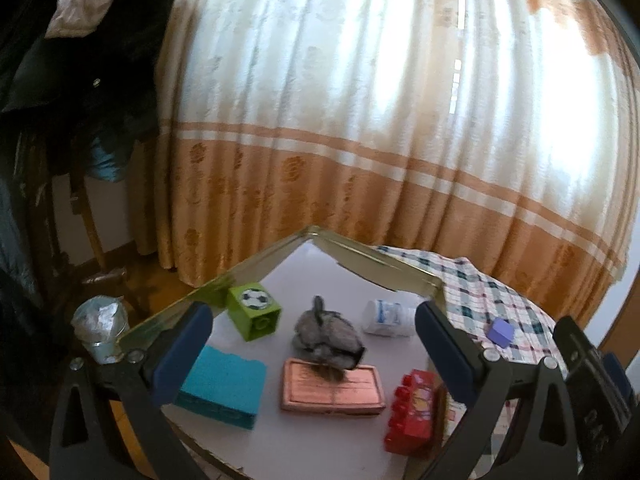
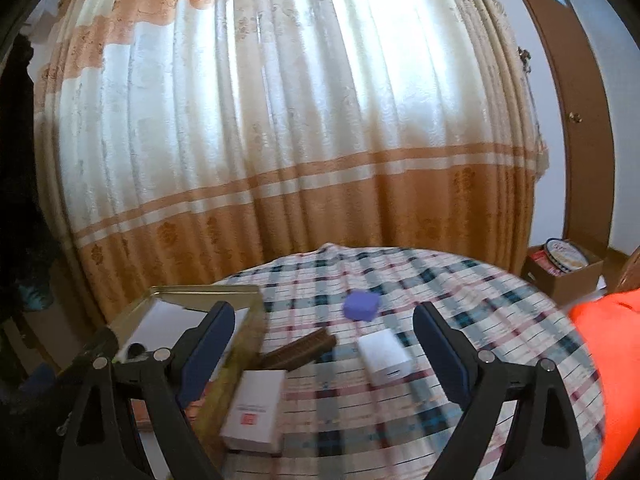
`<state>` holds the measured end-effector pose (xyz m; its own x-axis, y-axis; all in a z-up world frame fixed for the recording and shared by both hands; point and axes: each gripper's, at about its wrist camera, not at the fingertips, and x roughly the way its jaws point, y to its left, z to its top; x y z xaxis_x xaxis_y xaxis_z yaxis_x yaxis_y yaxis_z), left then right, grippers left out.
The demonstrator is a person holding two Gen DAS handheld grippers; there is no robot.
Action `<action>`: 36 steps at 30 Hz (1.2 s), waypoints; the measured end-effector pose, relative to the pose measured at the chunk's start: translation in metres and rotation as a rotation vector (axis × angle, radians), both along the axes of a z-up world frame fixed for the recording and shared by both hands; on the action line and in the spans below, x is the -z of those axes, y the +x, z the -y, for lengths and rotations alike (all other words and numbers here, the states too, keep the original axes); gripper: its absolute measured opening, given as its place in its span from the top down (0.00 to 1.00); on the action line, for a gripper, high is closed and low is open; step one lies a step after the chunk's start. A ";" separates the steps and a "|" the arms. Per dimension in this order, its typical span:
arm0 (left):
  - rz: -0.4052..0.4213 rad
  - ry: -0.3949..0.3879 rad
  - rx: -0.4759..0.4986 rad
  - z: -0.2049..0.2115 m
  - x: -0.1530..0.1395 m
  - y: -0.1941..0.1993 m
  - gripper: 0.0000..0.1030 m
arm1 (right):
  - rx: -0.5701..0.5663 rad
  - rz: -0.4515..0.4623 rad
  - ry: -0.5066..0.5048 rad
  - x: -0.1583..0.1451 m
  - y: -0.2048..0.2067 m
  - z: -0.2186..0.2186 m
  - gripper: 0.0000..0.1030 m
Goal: Organize rigid objects
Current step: 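Move the right gripper to the white charger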
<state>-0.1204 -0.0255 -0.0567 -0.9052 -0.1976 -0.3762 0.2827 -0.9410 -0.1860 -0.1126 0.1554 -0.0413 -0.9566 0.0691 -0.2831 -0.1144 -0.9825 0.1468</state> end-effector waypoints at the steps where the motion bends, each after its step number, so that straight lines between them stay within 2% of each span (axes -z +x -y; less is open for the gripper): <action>1: -0.002 -0.016 0.011 -0.004 -0.001 0.000 0.01 | 0.004 0.001 -0.010 0.000 -0.001 -0.004 0.10; 4: -0.001 -0.041 0.039 -0.011 -0.003 -0.002 0.01 | 0.045 -0.003 0.023 -0.001 -0.001 -0.014 0.10; 11: 0.006 -0.058 0.114 -0.023 -0.004 -0.006 0.01 | 0.079 0.034 -0.010 -0.001 -0.009 -0.041 0.10; 14: 0.010 -0.072 0.157 -0.033 -0.005 -0.007 0.01 | 0.097 0.054 0.028 0.000 -0.013 -0.046 0.10; 16: 0.008 -0.085 0.182 -0.039 -0.005 -0.006 0.01 | 0.086 0.066 0.017 0.000 -0.015 -0.051 0.10; 24: 0.014 -0.149 0.288 -0.065 -0.008 -0.008 0.01 | 0.085 0.167 -0.007 0.007 -0.033 -0.072 0.10; 27: 0.026 -0.163 0.317 -0.071 -0.008 -0.010 0.01 | 0.050 0.222 -0.049 0.014 -0.043 -0.078 0.16; 32: 0.068 -0.172 0.397 -0.082 -0.004 -0.010 0.01 | -0.008 0.331 -0.094 0.026 -0.062 -0.082 0.32; 36: 0.079 -0.193 0.431 -0.090 -0.004 -0.009 0.01 | -0.054 0.388 -0.096 0.033 -0.074 -0.080 0.34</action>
<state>-0.1299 0.0646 -0.0530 -0.8903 0.1163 -0.4403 -0.1346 -0.9908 0.0104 -0.1868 0.2356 -0.0743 -0.7788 -0.0227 -0.6268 -0.1279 -0.9726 0.1941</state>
